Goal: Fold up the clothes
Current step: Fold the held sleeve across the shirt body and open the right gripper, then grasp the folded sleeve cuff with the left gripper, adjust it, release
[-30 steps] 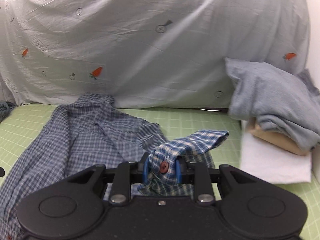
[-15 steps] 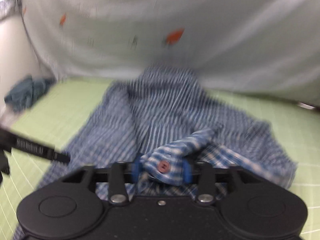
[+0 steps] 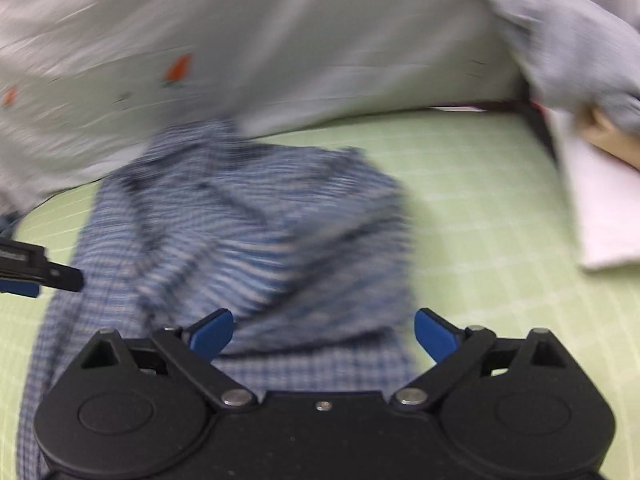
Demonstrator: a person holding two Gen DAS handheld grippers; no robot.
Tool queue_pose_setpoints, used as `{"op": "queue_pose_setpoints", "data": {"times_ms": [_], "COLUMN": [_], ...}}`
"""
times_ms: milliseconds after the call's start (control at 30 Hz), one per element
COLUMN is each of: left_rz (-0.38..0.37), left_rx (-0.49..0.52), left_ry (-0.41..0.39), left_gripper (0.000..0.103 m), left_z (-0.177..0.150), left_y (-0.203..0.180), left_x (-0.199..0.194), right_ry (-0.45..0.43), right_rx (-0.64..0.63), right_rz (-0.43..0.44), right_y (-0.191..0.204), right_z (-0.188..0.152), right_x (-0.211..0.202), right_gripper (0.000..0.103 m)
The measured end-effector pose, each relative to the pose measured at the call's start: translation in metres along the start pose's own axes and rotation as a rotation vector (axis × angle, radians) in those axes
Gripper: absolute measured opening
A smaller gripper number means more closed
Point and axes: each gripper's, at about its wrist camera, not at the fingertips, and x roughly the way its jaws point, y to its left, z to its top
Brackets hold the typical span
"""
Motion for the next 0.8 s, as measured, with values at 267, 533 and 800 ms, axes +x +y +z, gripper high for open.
{"op": "queue_pose_setpoints", "data": {"times_ms": [267,533,800], "left_rz": [-0.089,-0.163,-0.229], "left_rx": [0.111,0.138,0.044], "left_ry": [0.027,0.125,0.07], "left_gripper": [0.076,0.075,0.01], "left_z": [0.028,0.04,0.04], "left_y": [-0.046,-0.062,-0.037], "left_x": [0.034,0.082,0.071], "right_ry": [0.04,0.07,0.089], "right_rx": [0.11,0.157,0.118], "right_rz": [-0.146,-0.201,-0.197], "right_y": [-0.06,-0.085,-0.071], "right_z": [0.0,0.007,0.012], "right_x": [0.011,0.032,0.037], "right_gripper": [0.099,0.099,0.099]}}
